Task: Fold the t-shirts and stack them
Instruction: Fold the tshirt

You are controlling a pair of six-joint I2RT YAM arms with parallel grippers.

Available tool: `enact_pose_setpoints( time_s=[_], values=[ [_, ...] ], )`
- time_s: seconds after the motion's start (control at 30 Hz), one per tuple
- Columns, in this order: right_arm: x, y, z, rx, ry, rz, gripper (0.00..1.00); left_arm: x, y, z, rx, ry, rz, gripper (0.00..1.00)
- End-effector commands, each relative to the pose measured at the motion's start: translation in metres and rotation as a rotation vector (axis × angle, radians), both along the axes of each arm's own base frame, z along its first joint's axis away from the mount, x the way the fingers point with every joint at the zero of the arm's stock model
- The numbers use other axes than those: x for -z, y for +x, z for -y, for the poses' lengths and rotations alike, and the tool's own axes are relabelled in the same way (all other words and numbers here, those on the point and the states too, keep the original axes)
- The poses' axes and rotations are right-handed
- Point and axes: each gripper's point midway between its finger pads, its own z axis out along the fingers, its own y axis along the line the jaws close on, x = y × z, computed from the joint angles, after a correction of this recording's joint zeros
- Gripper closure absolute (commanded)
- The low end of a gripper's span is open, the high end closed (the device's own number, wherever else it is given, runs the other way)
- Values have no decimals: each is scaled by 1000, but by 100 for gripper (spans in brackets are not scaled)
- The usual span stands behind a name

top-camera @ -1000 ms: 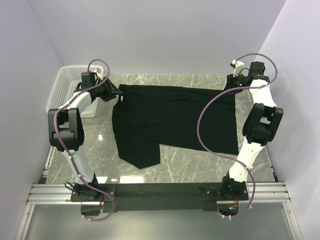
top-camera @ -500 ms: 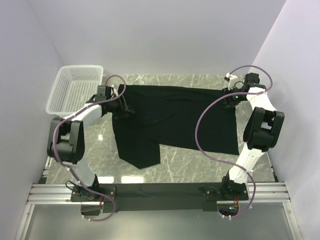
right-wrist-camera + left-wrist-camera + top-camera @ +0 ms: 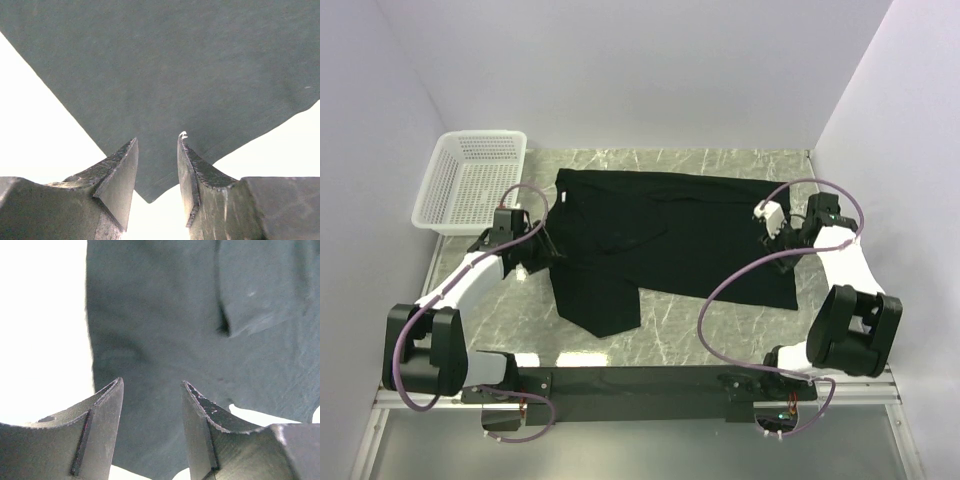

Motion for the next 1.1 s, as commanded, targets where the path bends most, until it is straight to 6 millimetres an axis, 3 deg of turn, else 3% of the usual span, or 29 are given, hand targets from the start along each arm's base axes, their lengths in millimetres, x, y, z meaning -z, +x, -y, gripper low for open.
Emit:
enact_pose_setpoints(
  time_s=[0.0,0.17,0.4,0.53,0.6,0.67,1.07],
  values=[
    [-3,-14,-3,-75,-27,20,55,-9,0,3,-38,-54,35,45],
    [11,-43,-12,-135,-27,-11,55,-4,-16,5,-22,-76,39,45],
    [16,-38,-13,-99,-4,-21,56,-33,16,64,139,-273,159,46],
    [10,-26,-14,-74,15,-1,56,-18,37,92,222,-275,124,46],
    [10,-24,-14,-60,23,-3,56,-4,37,101,247,-274,84,47],
    [11,-23,-14,-51,27,-6,56,-2,40,110,273,-263,89,47],
    [11,-24,-16,-35,42,-4,56,21,61,129,279,-175,76,48]
  ],
)
